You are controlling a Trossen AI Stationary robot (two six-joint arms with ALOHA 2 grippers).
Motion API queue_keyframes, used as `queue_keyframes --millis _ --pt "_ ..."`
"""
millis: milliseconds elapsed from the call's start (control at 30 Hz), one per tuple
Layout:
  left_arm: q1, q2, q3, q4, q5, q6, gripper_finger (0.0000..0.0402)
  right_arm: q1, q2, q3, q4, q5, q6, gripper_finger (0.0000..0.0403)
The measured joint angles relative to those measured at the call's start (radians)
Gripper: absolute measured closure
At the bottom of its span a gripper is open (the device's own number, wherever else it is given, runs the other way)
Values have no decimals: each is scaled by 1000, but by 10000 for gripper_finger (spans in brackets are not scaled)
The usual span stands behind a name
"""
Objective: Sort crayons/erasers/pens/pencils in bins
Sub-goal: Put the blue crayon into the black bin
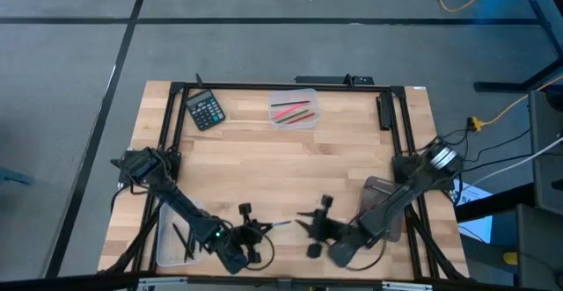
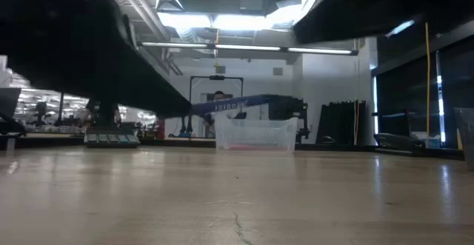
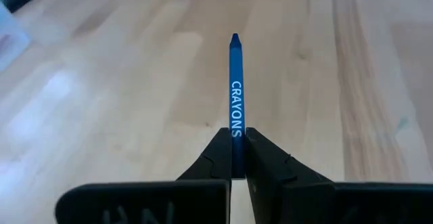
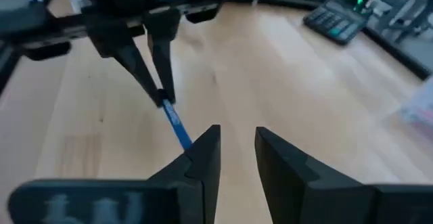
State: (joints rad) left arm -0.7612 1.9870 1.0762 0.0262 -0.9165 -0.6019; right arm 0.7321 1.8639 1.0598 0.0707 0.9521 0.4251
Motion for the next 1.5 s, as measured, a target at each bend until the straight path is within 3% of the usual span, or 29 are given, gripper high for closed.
queue_keyframes --millis 133,233,333,433,600,900,1067,1300,1400,1500 --pt "21 -26 1 10 -39 -34 388 25 -224 -204 116 78 10 306" --pt "35 -60 1 14 -85 -17 388 38 -361 -376 349 62 -18 306" --pt "53 -102 2 20 -129 7 388 39 -398 -524 677 -37 -64 306" --pt "66 -129 2 27 -140 12 388 39 -380 -602 789 -89 -25 306" --pt "79 -133 3 37 -143 31 388 38 -348 -618 792 -82 18 306" --pt "137 -126 3 42 -94 68 388 -4 -336 -553 794 -128 -90 304" --pt "197 -129 3 44 -86 140 388 -39 -330 -553 749 -144 -45 274" --pt "274 -242 3 50 -86 240 388 -46 -292 -553 795 -78 -42 221" --pt "285 -303 4 52 -90 278 388 -69 -291 -553 858 -41 -112 214" --pt "300 -336 4 53 -88 322 388 -120 -291 -553 945 -90 -208 213"
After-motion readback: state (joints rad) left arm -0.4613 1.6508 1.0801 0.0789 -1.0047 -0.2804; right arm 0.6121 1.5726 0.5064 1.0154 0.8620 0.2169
